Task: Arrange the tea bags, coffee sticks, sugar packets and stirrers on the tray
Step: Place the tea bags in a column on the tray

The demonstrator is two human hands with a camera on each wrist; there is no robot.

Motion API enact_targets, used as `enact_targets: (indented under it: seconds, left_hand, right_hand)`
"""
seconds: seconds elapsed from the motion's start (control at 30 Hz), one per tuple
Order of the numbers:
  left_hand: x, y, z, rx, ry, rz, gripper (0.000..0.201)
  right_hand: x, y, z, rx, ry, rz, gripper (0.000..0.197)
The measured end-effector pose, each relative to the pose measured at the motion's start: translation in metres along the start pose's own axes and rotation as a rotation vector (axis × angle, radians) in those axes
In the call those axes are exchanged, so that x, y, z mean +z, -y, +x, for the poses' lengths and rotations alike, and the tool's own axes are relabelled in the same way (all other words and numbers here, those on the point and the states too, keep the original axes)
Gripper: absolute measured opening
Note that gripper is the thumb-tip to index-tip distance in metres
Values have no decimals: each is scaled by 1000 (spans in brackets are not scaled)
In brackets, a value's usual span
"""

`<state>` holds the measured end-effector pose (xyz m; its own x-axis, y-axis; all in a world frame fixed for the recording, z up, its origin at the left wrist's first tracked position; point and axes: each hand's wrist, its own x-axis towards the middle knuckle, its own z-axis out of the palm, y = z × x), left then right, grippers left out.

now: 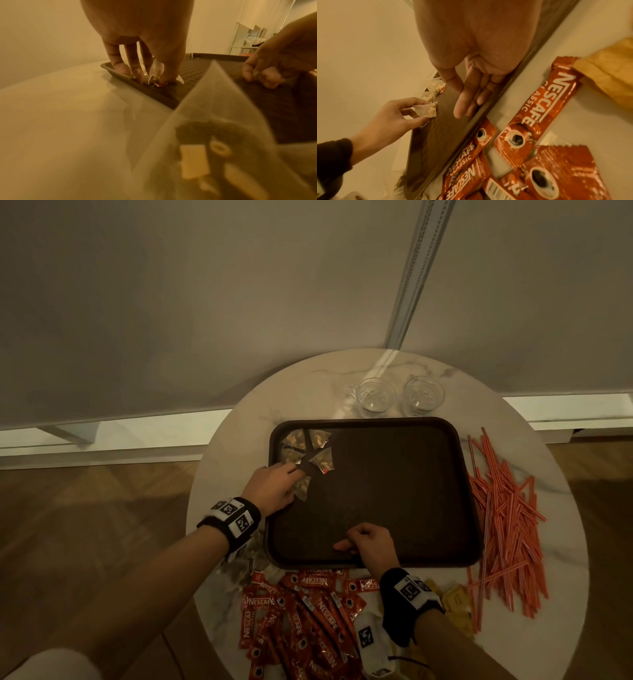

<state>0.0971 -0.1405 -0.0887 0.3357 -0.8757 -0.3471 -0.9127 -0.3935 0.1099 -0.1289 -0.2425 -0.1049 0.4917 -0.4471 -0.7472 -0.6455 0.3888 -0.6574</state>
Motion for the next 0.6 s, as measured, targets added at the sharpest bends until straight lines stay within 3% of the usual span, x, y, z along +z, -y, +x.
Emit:
enact_targets:
  seconds: [0.23, 0.43, 0.53, 0.6]
  left_hand:
    - [-6, 4, 9, -74, -46, -30, 37]
    - [-7, 8, -2, -46, -106, -13, 56]
    - [-12, 12, -11, -32, -213, -96, 43]
    - [-20, 14, -18, -96, -280, -186, 30]
  right_hand:
    - [0, 2, 0, 34, 5, -2, 13]
    - [0, 2, 1, 36, 7, -20, 12]
    - [0, 1, 1, 26, 15, -37, 12]
    - [1, 2, 0, 17, 8, -51, 13]
